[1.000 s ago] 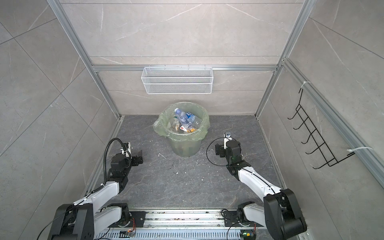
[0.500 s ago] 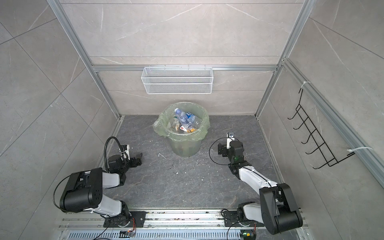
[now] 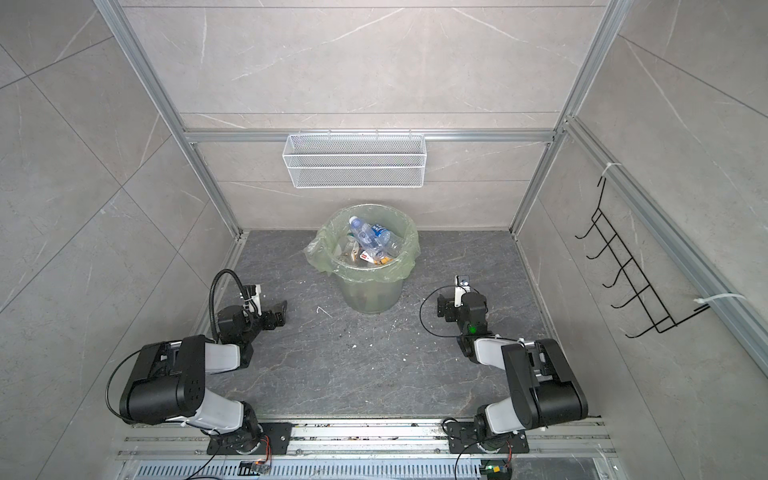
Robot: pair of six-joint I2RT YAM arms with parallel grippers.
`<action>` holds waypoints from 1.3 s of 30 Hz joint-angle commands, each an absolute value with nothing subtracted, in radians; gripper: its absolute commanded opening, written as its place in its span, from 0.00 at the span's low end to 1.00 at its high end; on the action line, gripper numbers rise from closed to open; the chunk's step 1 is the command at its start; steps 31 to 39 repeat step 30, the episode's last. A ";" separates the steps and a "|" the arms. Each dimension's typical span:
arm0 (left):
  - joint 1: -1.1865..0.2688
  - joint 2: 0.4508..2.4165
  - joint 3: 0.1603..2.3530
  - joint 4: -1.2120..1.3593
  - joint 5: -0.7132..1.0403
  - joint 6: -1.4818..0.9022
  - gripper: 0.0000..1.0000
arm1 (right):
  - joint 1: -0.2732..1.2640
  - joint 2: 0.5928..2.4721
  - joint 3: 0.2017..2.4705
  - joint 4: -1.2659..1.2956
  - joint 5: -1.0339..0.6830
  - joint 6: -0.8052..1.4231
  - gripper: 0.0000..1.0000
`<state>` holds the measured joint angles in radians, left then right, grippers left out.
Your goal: Throw the plastic bottles in the bin
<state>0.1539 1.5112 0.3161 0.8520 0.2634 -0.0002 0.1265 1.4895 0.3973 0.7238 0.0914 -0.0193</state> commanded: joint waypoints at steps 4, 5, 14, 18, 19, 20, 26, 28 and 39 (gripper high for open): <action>0.141 1.503 0.349 0.871 0.252 0.018 1.00 | 0.108 1.515 0.377 0.842 0.057 -0.009 1.00; 0.141 1.502 0.350 0.870 0.278 0.027 1.00 | 0.109 1.514 0.376 0.840 0.058 -0.009 0.99; 0.143 1.501 0.345 0.876 0.305 0.032 1.00 | 0.108 1.514 0.375 0.841 0.058 -0.011 0.99; 0.143 1.501 0.345 0.876 0.304 0.032 1.00 | 0.108 1.514 0.376 0.841 0.059 -0.012 0.99; 0.143 1.502 0.344 0.876 0.305 0.033 1.00 | 0.108 1.514 0.375 0.841 0.058 -0.012 0.99; 0.143 1.502 0.345 0.877 0.305 0.032 1.00 | 0.108 1.514 0.375 0.842 0.058 -0.012 0.99; 0.143 1.502 0.345 0.876 0.305 0.032 1.00 | 0.109 1.514 0.378 0.838 0.058 -0.015 0.99; 0.143 1.502 0.344 0.876 0.305 0.032 1.00 | 0.109 1.514 0.378 0.839 0.059 -0.014 0.99; 0.142 1.502 0.345 0.876 0.305 0.032 1.00 | 0.108 1.514 0.376 0.840 0.058 -0.015 0.99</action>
